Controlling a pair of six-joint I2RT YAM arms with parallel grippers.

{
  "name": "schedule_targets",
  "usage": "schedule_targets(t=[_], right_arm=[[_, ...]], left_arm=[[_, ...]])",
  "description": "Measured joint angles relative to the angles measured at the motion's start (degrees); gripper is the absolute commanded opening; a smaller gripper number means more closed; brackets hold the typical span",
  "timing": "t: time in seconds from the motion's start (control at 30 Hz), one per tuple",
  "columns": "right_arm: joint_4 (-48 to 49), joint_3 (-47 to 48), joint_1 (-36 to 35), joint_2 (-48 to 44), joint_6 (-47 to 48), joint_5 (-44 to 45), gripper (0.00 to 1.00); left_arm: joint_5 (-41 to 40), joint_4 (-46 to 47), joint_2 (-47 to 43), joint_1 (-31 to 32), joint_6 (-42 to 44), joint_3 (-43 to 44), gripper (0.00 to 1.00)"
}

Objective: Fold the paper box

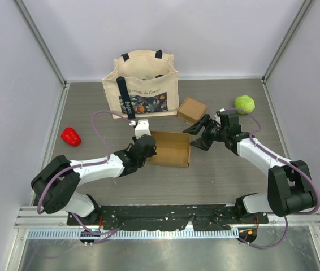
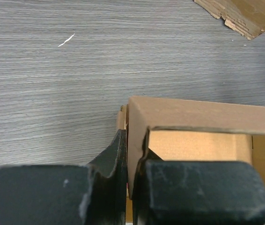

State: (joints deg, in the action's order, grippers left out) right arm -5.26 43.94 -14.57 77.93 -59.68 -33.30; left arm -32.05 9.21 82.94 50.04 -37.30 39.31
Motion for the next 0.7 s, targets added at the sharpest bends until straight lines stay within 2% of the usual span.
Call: schedule_targets(t=[0.2, 0.43, 0.6, 0.63, 0.7], right_arm=[[10.2, -7.6, -0.3, -2.3, -12.0, 0.3, 0.70], [20.0, -12.1, -0.4, -2.3, -17.9, 1.4, 0.63], [22.5, -13.9, -0.4, -1.9, -18.2, 2.3, 0.50], [23.4, -14.2, -0.5, -1.6, -18.1, 2.4, 0.49], [25.0, -14.9, -0.5, -1.0, -17.7, 2.4, 0.49]], left_arm=[[0.5, -0.2, 0.0, 0.0, -1.4, 0.1, 0.12], [1.8, -0.6, -0.3, 0.0, -3.3, 0.1, 0.24], [4.2, -0.4, -3.1, 0.0, -4.1, -1.1, 0.41], [4.7, -0.2, -3.7, 0.0, -4.1, -1.5, 0.47], [5.8, -0.1, -5.1, 0.0, -4.1, -2.2, 0.52]])
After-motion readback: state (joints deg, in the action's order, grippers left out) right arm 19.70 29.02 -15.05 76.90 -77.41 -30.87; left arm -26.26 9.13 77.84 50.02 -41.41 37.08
